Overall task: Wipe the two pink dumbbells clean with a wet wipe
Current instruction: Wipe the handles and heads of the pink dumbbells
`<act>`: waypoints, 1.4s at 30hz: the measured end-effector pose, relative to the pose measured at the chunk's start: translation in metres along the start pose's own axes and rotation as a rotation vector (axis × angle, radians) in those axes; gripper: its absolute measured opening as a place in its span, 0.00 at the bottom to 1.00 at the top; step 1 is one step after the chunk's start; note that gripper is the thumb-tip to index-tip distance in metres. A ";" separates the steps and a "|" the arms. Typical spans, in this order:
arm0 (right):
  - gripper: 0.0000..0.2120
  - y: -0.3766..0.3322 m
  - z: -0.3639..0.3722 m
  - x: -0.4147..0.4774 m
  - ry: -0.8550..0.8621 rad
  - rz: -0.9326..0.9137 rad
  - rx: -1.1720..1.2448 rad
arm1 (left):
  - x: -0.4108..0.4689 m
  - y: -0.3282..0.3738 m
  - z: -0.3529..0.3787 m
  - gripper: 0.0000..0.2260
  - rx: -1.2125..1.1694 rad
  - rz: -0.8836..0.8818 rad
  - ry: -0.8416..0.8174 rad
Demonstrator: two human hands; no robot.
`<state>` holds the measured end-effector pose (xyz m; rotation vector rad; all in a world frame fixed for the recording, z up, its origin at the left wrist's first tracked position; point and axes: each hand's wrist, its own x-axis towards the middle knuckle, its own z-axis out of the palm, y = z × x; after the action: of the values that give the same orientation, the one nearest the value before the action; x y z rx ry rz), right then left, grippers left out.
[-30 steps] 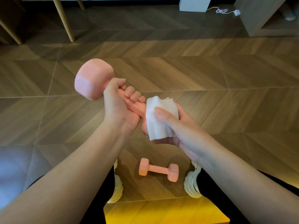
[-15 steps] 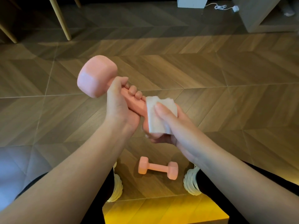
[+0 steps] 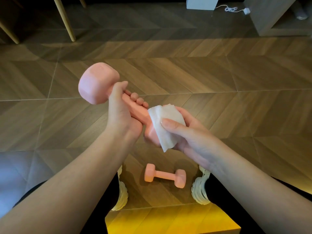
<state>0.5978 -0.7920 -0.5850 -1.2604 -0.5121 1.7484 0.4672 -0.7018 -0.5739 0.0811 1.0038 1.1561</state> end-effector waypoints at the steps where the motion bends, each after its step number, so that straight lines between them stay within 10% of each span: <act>1: 0.27 0.001 0.001 0.001 0.034 -0.013 -0.035 | 0.000 -0.002 0.000 0.14 0.005 0.003 0.018; 14: 0.20 0.000 0.005 -0.001 0.195 0.027 -0.055 | -0.001 0.001 -0.001 0.14 0.070 -0.060 -0.061; 18: 0.18 -0.003 -0.002 -0.008 0.409 -0.348 -0.507 | -0.001 0.001 0.000 0.14 0.063 -0.099 -0.060; 21: 0.07 -0.005 -0.005 -0.014 0.262 -0.638 -0.738 | 0.001 0.003 -0.001 0.13 0.059 -0.112 -0.056; 28: 0.29 -0.012 -0.017 -0.022 -0.197 -0.549 -1.018 | 0.002 0.008 -0.007 0.14 0.075 -0.125 -0.049; 42: 0.27 0.008 -0.012 -0.010 -0.068 -0.731 -1.421 | -0.006 -0.002 -0.007 0.15 0.408 -0.158 -0.178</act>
<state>0.6060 -0.8062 -0.5905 -1.5281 -2.1504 0.6371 0.4637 -0.7099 -0.5754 0.4152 1.0543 0.7735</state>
